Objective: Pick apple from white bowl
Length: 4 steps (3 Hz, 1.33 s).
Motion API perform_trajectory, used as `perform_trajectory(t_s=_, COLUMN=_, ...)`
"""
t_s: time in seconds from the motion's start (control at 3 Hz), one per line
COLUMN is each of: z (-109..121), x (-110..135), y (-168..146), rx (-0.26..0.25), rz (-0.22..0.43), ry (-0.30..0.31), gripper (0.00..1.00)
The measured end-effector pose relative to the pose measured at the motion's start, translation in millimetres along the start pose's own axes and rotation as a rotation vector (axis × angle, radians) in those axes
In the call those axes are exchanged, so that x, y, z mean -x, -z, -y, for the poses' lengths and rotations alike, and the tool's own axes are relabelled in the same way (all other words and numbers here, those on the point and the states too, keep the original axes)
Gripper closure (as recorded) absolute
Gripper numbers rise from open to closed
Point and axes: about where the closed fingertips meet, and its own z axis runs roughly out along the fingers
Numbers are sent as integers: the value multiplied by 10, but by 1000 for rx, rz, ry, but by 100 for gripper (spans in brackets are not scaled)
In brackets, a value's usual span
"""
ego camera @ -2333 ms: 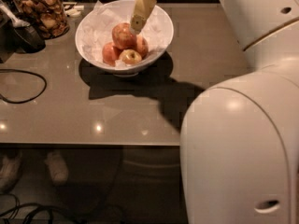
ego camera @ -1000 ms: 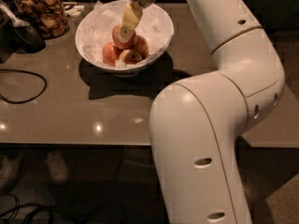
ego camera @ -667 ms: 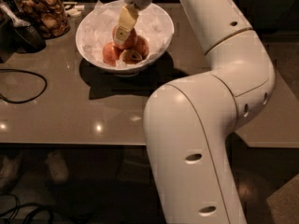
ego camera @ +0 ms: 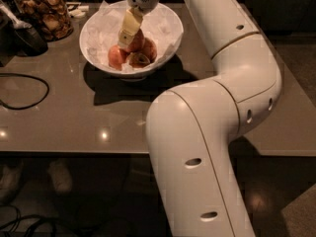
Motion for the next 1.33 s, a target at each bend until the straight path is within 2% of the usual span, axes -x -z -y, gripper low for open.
perform_trajectory(t_s=0.67, z=20, x=-57, y=-97, rx=22, rz=0, ry=-23, gripper=24)
perform_trajectory(t_s=1.0, z=28, x=-162, y=-141, rx=38, rz=-5, ry=-49, gripper=24)
perform_trajectory(t_s=1.33, z=55, x=-219, y=-132, rx=29, rz=-13, ry=-58, gripper=19)
